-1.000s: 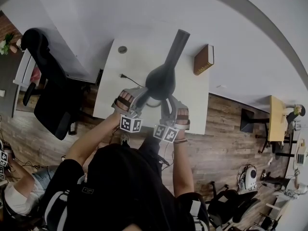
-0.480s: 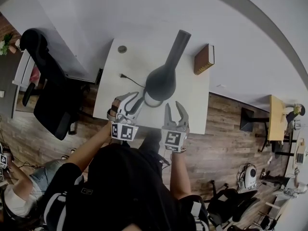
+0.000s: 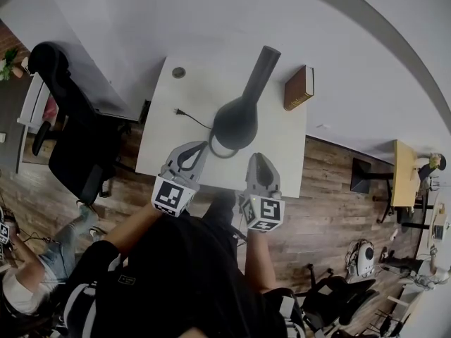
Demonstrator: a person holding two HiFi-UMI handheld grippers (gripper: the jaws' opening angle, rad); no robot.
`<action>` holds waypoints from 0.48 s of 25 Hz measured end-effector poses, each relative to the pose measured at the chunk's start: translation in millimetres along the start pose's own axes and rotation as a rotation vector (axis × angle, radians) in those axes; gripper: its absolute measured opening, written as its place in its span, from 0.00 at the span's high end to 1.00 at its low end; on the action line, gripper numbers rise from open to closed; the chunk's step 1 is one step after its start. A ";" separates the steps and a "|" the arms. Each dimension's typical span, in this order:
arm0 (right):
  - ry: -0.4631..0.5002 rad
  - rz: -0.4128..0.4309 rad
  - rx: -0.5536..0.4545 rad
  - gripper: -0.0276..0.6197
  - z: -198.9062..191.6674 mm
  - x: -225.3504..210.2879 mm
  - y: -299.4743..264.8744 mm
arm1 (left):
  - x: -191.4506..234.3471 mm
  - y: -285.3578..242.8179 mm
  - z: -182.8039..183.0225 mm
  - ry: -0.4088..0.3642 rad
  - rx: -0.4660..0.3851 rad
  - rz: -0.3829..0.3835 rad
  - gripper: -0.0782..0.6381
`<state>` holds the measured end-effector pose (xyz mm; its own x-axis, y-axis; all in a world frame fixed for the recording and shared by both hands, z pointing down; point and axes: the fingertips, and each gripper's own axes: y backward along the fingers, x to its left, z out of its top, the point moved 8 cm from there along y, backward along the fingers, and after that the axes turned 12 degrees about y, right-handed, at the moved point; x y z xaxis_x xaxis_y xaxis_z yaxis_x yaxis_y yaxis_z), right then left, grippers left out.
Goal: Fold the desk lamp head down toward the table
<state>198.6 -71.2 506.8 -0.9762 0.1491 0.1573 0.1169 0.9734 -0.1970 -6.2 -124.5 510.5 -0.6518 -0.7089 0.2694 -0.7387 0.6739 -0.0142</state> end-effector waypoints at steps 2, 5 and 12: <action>-0.032 0.002 -0.008 0.92 1.8 0.6 2.2 | -1.4 0.7 2.9 0.021 0.009 0.017 0.86; -0.051 0.007 -0.023 0.94 5.5 3.4 5.3 | -4.4 3.8 6.2 0.048 -0.004 0.025 0.86; -0.050 0.011 -0.026 0.94 3.4 8.7 9.8 | -6.1 8.1 5.1 0.053 -0.012 0.031 0.86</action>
<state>190.6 -61.0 502.9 -0.9827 0.1512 0.1066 0.1314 0.9761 -0.1730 -9.1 -115.7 503.8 -0.6639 -0.6760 0.3196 -0.7161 0.6979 -0.0114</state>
